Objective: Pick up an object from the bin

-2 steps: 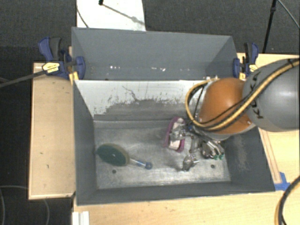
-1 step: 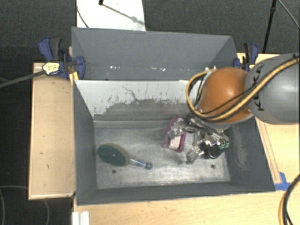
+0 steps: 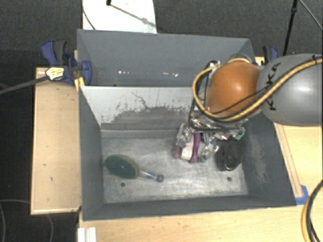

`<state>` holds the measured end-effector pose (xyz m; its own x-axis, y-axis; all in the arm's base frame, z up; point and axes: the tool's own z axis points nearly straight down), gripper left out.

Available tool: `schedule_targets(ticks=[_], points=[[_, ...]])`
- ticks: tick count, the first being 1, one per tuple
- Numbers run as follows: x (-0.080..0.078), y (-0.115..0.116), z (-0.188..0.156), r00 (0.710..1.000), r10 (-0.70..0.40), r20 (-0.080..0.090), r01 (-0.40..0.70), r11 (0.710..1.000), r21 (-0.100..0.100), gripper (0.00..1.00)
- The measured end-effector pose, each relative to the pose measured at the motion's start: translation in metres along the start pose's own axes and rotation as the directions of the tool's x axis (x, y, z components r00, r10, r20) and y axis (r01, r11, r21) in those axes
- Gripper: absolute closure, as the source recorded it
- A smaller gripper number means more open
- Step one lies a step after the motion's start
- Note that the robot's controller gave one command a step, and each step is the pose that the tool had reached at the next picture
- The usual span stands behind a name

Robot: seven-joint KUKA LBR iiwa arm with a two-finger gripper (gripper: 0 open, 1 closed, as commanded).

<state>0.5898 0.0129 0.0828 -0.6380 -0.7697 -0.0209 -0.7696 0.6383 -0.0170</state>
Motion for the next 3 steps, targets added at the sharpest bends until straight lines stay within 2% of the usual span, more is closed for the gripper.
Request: schedule_targets(ticks=[1,2,3], points=[[0.043,0.033,-0.014,0.949,-0.315,-0.014,0.315,0.949,-0.023,0.0],[0.058,-0.016,-0.032,0.895,-0.445,-0.01,0.445,0.895,-0.02,0.0],[0.109,-0.077,-0.01,0.84,-0.543,0.003,0.542,0.84,-0.026,0.0]])
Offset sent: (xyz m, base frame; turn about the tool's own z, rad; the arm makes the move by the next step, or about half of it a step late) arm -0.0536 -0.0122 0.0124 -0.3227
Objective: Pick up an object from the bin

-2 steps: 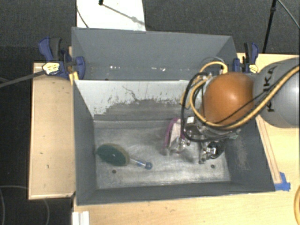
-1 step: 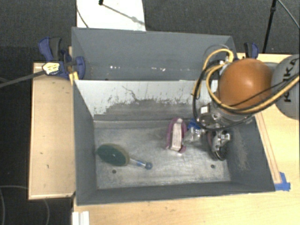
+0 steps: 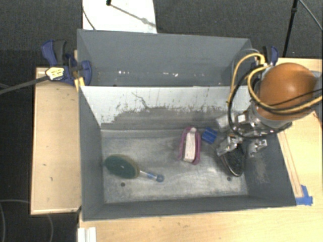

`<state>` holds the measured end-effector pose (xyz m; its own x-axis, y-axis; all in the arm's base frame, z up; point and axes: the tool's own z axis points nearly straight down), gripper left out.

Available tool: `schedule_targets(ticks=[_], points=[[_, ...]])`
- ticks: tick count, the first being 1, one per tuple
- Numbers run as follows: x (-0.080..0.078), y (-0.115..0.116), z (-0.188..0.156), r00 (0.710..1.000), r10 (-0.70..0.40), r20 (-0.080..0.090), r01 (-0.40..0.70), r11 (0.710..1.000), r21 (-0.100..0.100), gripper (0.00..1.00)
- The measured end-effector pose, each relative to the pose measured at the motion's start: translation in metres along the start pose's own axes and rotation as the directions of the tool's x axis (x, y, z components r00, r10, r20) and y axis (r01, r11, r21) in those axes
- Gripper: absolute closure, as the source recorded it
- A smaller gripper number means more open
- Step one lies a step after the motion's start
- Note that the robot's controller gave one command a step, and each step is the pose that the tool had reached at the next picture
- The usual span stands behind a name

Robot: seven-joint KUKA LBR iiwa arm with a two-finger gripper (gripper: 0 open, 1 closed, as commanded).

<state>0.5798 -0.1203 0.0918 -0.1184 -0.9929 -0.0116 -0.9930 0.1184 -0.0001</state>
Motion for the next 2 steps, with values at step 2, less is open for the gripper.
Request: schedule_targets(ticks=[2], points=[[0.014,-0.01,-0.145,0.999,-0.052,-0.011,0.053,0.999,0.008,1.0]])
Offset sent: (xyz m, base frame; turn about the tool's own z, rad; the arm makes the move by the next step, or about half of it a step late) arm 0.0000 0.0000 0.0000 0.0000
